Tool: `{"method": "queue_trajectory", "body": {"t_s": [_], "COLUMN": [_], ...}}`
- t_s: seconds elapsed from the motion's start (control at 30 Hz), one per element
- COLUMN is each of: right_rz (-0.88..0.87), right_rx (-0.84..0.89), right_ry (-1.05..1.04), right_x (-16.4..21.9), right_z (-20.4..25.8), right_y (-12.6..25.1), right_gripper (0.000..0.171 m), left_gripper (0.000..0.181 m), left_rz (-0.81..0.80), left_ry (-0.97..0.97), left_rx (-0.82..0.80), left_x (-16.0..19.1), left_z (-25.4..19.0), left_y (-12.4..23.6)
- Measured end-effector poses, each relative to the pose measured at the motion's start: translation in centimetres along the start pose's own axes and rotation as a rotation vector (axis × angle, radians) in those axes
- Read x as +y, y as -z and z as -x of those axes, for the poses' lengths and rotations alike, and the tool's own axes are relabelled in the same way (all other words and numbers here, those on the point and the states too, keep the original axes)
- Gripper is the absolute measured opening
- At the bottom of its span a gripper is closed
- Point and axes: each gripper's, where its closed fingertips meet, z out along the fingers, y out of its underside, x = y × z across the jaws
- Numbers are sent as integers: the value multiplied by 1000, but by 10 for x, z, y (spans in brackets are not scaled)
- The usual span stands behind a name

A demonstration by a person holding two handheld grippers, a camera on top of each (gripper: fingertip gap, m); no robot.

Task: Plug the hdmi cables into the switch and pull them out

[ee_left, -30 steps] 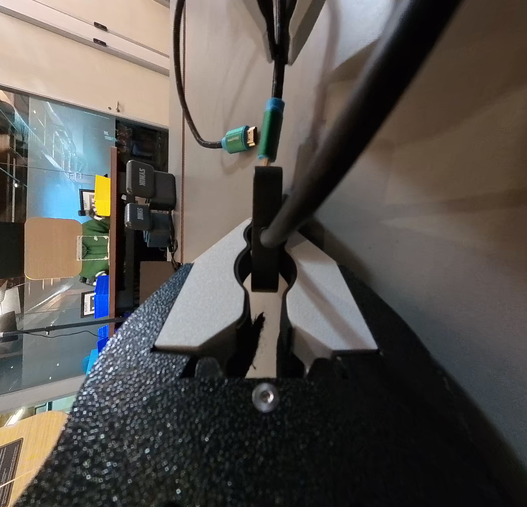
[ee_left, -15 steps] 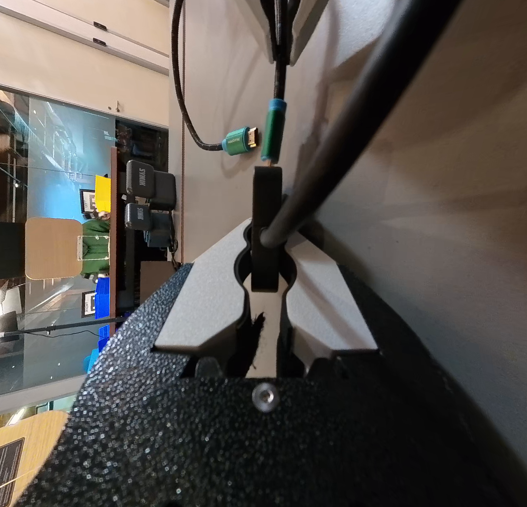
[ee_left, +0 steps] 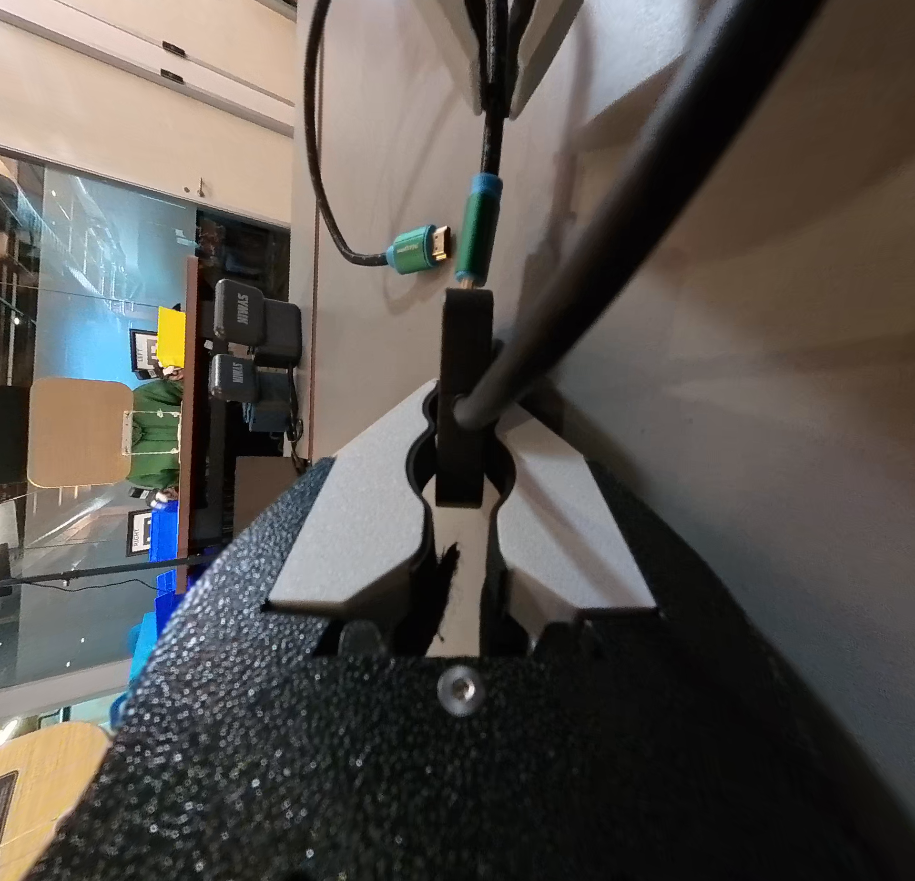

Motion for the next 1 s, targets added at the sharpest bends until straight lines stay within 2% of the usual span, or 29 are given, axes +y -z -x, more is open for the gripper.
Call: {"method": "queue_trajectory", "body": {"t_s": [0.2,0.5,1.0], "right_rz": [5,-6,-11], "right_rx": [8,45,67], "right_ry": [-2,-60,-90], "right_x": [2,5,8], "right_z": [-1,-13,-17], "right_y": [-2,3,2], "right_gripper": [3,3,3], "left_gripper": [12,11,11], "left_rz": [-34,-132,-105], "left_ry": [47,364,255], "left_rx": [9,80,37], "left_x": [-2,0,2], "left_z": [1,9,10], "left_y": [0,2,2]}}
